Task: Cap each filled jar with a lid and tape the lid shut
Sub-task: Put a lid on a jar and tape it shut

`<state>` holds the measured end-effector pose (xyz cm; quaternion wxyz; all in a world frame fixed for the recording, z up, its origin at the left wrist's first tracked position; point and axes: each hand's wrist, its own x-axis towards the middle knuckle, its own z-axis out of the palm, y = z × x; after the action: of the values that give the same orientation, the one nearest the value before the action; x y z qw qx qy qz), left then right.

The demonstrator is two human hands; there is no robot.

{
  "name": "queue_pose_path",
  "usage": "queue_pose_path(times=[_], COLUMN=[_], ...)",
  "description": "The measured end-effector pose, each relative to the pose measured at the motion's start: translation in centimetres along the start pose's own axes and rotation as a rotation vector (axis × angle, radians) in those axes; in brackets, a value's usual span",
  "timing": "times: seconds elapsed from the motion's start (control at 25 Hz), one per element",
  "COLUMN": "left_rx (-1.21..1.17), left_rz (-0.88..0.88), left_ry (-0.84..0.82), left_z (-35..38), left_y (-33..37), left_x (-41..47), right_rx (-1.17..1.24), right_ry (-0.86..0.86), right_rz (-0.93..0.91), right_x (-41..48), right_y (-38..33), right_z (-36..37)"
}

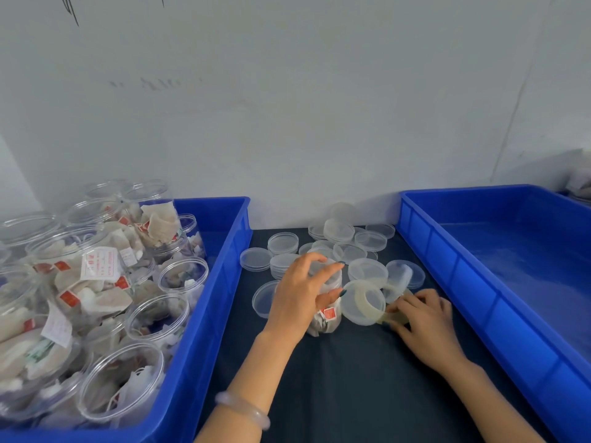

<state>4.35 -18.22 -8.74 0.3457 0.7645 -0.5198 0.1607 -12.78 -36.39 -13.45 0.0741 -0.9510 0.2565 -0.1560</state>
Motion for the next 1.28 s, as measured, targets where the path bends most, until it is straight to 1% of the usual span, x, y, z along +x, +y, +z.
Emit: queue_pose_path(times=[0.04, 0.12, 0.2, 0.24, 0.36, 0.4, 0.44, 0.52, 0.56, 0.64, 0.72, 0.8, 0.88, 1.0, 1.08, 1.12, 1.16, 1.2, 1.28], left_rx=[0.033, 0.039, 0.042, 0.062, 0.247, 0.244, 0.189, -0.013, -0.11, -0.245, -0.272, -0.312, -0.364, -0.371, -0.464, -0.527, -0.586, -0.633, -0.659], left_rz=[0.016, 0.024, 0.022, 0.021, 0.09, 0.102, 0.097, 0.041, 0.009, -0.019, 0.008, 0.062, 0.06, -0.036, -0.123, -0.168, -0.213, -0.253, -0.301], left_ry=[0.023, 0.046, 0.036, 0.012, -0.042, -0.022, 0.019, 0.087, 0.079, 0.015, 0.006, 0.032, -0.006, -0.02, 0.0, 0.0, 0.0, -0.005, -0.031], left_z=[0.2, 0.3, 0.1, -0.1, -0.9, -1.0, -1.2, -1.3, -1.3, -1.3, -1.5, -1.5, -1.2, -0.1, 0.1, 0.1, -0.1, -0.2, -0.5], left_y=[-0.1, -0.1, -0.2, -0.1, 0.6, 1.1, 1.7, 3.2, 3.9, 4.9, 5.6, 6.3, 6.7, 6.9, 6.8, 6.8, 6.7, 6.6, 6.2], left_x=[-0.1, -0.3, -0.4, -0.3, -0.1, -0.3, -0.7, -1.8, -2.2, -2.5, -2.4, -3.1, -4.4, -5.7, -5.4, -5.2, -5.0, -4.9, -4.7], right_rx=[-0.01, 0.047, 0.173, 0.304, 0.877, 0.988, 1.057, 1.25, 1.39, 1.63, 1.853, 2.07, 2.179, 2.202, 2.135, 2.056, 1.916, 1.714, 1.275], right_ry=[-0.027, -0.06, -0.052, -0.039, -0.008, -0.003, -0.001, -0.007, -0.033, -0.134, -0.185, -0.181, -0.179, -0.22, -0.282, -0.336, -0.385, -0.419, -0.434], right_rz=[-0.031, -0.087, -0.06, -0.005, 0.172, 0.213, 0.245, 0.3, 0.316, 0.253, 0.221, 0.274, 0.34, 0.401, 0.367, 0.316, 0.248, 0.187, 0.069], right_x=[0.3, 0.7, 0.8, 0.8, 0.5, 0.2, -0.2, -1.4, -1.9, -2.6, -2.8, -2.6, -2.2, -1.9, -1.8, -1.9, -2.1, -2.4, -2.9], right_y=[0.0, -0.3, -0.8, -1.3, -3.0, -3.4, -3.7, -4.2, -4.3, -4.6, -5.4, -6.0, -6.1, -6.5, -6.9, -7.0, -7.1, -7.0, -6.6], right_z=[-0.4, -1.5, -2.7, -3.3, -4.7, -4.9, -5.0, -5.0, -5.0, -5.6, -6.6, -7.3, -7.4, -7.4, -6.8, -6.3, -5.9, -5.4, -4.7])
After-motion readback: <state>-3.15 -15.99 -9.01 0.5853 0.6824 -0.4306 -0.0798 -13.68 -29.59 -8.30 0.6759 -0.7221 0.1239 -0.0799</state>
